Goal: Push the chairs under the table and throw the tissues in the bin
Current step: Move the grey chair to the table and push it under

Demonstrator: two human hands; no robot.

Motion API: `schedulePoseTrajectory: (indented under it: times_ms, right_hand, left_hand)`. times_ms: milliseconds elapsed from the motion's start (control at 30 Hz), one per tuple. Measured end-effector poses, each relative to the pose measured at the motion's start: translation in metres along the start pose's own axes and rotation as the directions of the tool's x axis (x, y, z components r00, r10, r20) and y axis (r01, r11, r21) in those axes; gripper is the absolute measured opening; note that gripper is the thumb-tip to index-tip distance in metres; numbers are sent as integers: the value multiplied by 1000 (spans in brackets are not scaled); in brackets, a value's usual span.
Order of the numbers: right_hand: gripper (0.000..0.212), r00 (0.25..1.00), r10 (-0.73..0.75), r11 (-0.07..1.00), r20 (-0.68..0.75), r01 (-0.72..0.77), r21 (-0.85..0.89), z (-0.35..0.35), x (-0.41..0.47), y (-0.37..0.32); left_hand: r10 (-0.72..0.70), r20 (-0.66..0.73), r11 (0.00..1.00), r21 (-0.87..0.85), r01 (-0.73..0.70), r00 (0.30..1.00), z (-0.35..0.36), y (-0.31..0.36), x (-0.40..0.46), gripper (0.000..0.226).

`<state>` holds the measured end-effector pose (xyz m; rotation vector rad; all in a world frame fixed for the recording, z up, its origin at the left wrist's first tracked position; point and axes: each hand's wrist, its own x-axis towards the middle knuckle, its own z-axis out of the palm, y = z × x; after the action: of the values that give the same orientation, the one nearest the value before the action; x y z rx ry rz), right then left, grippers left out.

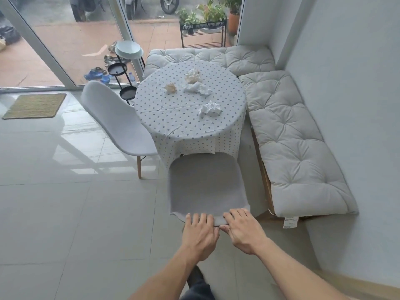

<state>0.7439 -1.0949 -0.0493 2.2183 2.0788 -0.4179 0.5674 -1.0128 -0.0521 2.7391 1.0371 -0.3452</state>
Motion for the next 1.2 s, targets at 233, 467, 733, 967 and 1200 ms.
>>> schedulePoseTrajectory:
  times_ms: [233, 467, 733, 967, 1200]
  right_hand:
    - [50, 999, 39, 999, 12, -39, -10, -22, 60, 24]
    - [48, 997, 37, 999, 64, -37, 2, -36, 98, 58]
    - [55, 992, -38, 998, 120, 33, 46, -36, 112, 82]
    - [76, 980, 43, 988, 196, -71, 136, -47, 117, 93]
    - [77, 985, 94, 986, 143, -112, 121, -91, 148, 94]
  left_hand:
    - [42, -12, 999, 6, -41, 999, -21, -30, 66, 45]
    - [39, 12, 999, 37, -40, 999, -40, -32, 113, 51]
    - [25, 156, 999, -30, -21, 987, -49, -33, 134, 52]
    - [-30, 179, 986, -159, 59, 983, -74, -45, 131, 58]
    - [-130, 133, 963, -218, 157, 983, -111, -71, 137, 65]
